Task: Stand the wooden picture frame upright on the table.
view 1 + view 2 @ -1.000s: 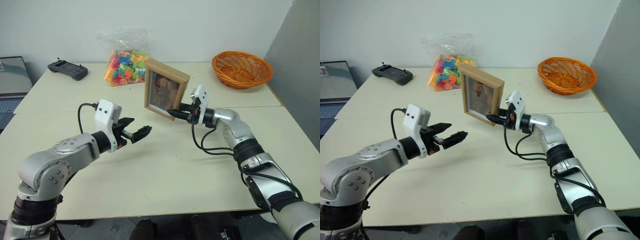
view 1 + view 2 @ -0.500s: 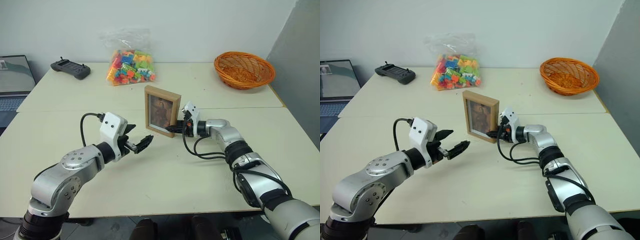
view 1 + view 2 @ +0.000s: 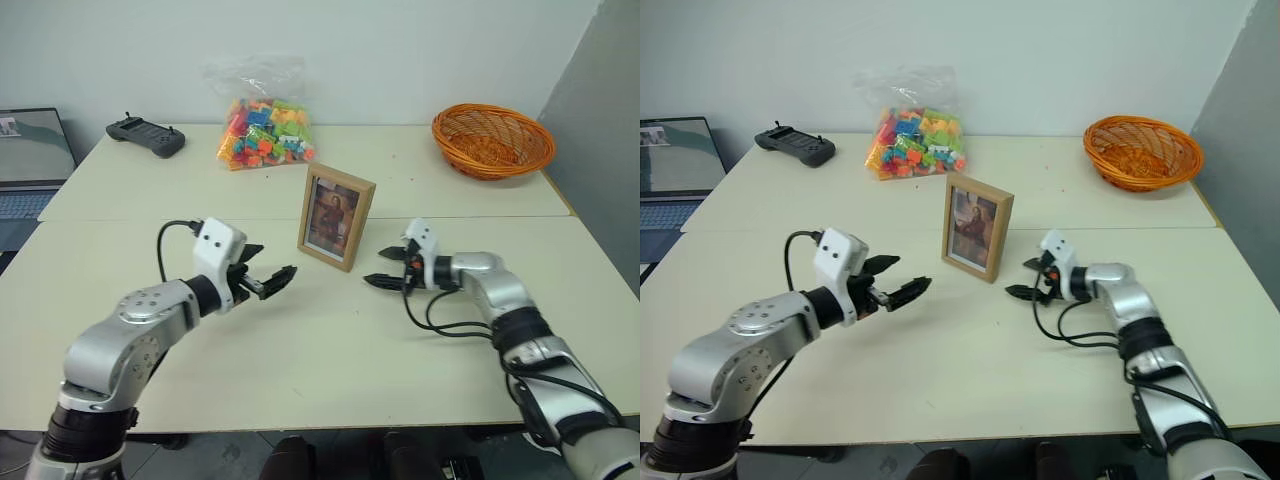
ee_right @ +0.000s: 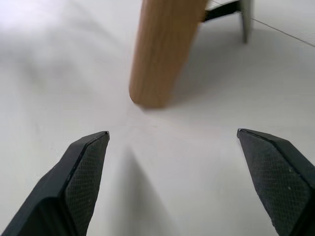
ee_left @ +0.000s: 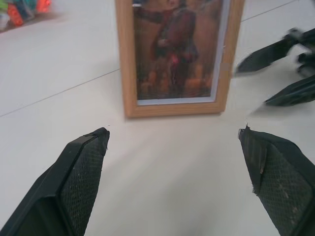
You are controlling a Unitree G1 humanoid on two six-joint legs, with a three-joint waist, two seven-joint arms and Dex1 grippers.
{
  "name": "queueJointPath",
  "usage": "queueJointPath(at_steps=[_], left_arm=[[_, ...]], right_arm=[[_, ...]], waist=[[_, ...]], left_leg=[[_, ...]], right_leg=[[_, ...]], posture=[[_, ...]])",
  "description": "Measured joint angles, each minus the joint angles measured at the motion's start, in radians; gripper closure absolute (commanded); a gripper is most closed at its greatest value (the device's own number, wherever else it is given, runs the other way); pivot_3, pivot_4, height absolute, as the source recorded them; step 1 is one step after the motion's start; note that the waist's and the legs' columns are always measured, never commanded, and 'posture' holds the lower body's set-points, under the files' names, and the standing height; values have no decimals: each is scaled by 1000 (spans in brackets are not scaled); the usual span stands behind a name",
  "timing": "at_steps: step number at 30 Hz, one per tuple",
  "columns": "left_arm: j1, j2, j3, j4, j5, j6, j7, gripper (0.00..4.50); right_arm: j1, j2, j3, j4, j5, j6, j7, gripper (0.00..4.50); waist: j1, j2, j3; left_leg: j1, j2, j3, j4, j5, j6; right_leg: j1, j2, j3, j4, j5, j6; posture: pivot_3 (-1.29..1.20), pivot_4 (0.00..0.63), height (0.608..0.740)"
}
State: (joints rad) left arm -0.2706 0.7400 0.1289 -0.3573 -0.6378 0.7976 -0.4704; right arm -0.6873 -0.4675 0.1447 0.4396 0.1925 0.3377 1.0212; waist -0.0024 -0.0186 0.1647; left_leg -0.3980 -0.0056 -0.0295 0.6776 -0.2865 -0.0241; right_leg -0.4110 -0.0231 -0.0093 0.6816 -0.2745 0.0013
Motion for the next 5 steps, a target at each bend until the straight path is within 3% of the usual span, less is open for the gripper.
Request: queueJointPath(at_steps=[5], left_arm=[[-20,59,35,70,1,-2,-107,0]], right_arm=[[59,-82,-90,-380,147,263,-2,60]], waist=[[-11,0,0]], left_leg=[[1,1,-1,-1,0,1]], right_leg=[[0,1,0,1,0,0]], posture=[[0,150,740]])
